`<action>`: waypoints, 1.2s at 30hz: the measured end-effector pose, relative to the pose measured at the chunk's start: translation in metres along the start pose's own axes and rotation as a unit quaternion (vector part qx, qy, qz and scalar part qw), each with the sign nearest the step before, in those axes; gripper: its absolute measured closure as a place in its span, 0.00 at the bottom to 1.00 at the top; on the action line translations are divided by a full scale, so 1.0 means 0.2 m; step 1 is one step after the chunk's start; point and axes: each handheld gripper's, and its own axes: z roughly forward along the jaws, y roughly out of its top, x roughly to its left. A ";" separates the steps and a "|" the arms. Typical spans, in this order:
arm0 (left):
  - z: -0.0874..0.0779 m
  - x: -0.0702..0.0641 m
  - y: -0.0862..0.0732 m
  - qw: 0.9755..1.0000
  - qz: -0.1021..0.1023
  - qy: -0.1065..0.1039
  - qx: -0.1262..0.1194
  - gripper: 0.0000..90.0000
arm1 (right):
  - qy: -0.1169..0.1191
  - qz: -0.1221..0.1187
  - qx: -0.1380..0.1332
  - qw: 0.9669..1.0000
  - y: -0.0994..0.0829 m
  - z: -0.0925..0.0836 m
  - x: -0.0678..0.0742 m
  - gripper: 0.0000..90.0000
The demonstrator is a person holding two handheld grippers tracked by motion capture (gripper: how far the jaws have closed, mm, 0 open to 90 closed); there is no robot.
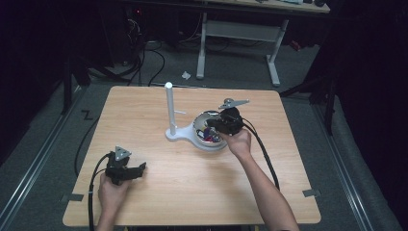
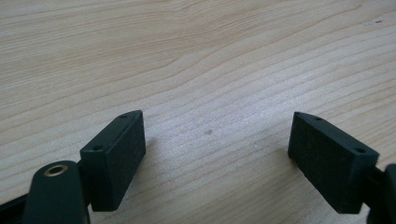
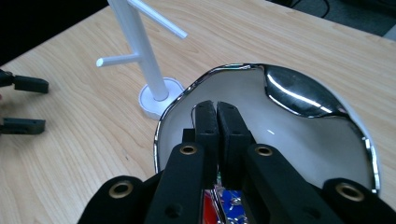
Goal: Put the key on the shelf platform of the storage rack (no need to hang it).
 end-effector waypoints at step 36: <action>0.00 0.00 0.00 1.000 0.001 0.000 -0.002 0.22 | -0.042 0.040 -0.078 0.995 -0.09 -0.25 -0.06 0.62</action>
